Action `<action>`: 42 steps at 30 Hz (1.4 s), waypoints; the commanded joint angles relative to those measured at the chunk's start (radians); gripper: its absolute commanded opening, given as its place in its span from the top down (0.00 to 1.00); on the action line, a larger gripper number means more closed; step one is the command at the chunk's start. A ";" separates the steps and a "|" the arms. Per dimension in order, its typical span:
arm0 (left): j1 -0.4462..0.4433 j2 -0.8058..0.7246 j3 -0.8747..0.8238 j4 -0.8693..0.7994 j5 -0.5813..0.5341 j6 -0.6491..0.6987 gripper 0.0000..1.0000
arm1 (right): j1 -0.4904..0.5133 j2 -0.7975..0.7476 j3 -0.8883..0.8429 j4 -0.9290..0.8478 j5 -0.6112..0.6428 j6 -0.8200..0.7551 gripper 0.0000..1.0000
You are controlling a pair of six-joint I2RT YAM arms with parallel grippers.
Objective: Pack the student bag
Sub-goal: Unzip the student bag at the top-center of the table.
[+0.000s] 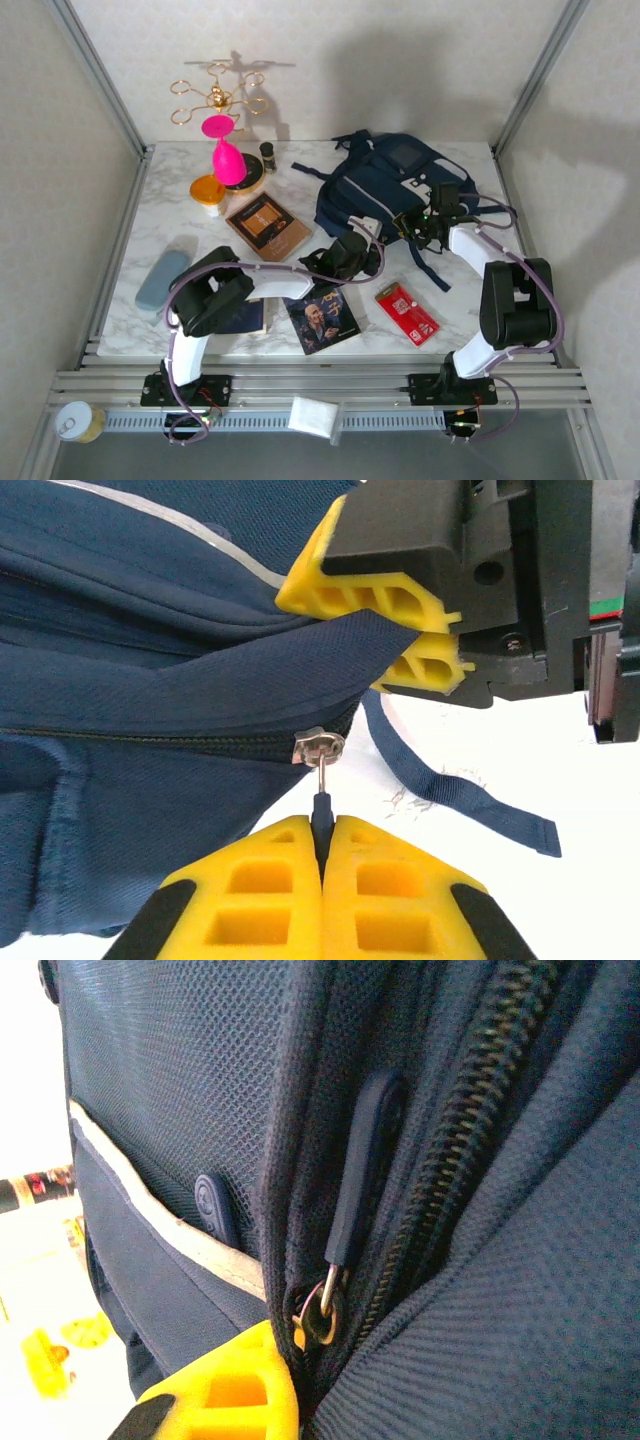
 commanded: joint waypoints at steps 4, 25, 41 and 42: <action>-0.014 -0.110 -0.088 -0.066 -0.019 -0.050 1.00 | -0.173 -0.096 0.056 -0.023 -0.114 -0.226 1.00; 0.005 -0.011 0.033 0.003 0.068 -0.046 1.00 | -0.208 -0.204 -0.009 -0.297 -0.004 -0.218 0.24; 0.005 -0.035 0.010 -0.016 0.058 -0.022 1.00 | 0.043 -0.047 -0.045 0.082 0.111 0.224 0.46; 0.005 -0.041 0.003 -0.016 0.056 -0.021 1.00 | 0.054 -0.033 -0.039 0.094 0.110 0.212 0.52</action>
